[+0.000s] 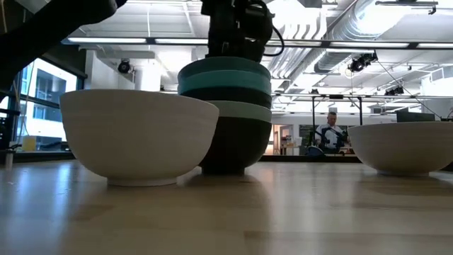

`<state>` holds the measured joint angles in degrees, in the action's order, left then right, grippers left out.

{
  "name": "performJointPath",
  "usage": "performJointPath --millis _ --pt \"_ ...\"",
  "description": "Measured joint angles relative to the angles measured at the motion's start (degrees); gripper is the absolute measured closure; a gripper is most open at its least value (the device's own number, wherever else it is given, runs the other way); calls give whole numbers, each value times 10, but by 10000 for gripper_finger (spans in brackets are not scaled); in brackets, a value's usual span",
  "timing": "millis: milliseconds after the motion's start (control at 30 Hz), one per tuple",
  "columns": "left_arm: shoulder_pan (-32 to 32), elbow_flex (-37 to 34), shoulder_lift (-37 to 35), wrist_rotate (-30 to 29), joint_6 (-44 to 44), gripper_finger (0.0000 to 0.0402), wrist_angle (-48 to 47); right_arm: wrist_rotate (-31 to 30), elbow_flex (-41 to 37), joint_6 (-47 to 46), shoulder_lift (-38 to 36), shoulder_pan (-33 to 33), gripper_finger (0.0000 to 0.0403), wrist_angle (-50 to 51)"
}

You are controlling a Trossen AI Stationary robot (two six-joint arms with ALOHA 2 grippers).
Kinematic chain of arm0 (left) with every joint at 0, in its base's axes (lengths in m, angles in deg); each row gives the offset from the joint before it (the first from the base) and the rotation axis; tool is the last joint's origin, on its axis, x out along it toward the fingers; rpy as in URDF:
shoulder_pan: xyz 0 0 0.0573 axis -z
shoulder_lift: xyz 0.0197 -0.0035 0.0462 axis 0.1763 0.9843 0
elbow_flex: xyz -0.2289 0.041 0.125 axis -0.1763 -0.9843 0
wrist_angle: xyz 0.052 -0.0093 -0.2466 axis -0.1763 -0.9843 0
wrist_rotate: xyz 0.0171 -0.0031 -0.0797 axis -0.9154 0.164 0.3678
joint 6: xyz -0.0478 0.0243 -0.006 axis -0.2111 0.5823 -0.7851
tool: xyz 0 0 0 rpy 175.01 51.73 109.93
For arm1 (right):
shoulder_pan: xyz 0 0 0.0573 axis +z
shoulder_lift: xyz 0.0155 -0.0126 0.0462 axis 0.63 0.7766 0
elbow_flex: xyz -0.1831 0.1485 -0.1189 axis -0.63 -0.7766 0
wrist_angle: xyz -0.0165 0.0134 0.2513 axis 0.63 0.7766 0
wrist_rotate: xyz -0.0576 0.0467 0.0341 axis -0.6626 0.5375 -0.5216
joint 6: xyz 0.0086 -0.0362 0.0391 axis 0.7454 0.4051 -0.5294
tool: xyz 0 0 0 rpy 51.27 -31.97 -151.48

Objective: Nest bowls inside each other
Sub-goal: Stack the green bowl on top of the light blue bowl, then stack the top right white bowl on top of the green bowl

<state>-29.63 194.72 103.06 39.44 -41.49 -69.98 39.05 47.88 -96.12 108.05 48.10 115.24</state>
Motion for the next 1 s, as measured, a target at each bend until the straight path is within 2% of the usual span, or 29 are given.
performJointPath --millis 267,400,433,500,600,767,1000 --pt "0 34 -30 -21 -4 336 4 -15 0 -12 -1 1 288 13" --pt "0 35 -62 -30 -9 314 -1 -59 -1 -113 -1 -5 288 160" --pt "0 36 -73 -32 -9 309 -2 -70 -8 -139 -4 -10 288 157" --pt "-1 36 -101 -33 -9 301 -1 -52 -42 -154 -36 -16 288 124" --pt "-1 36 -141 -44 -10 294 2 -43 -77 -228 -72 -23 289 150" --pt "-3 37 -209 -68 -15 292 16 -28 -209 -336 -146 -42 309 152" --pt "-5 37 -290 -85 -25 291 54 49 -396 -433 -232 -62 339 144"
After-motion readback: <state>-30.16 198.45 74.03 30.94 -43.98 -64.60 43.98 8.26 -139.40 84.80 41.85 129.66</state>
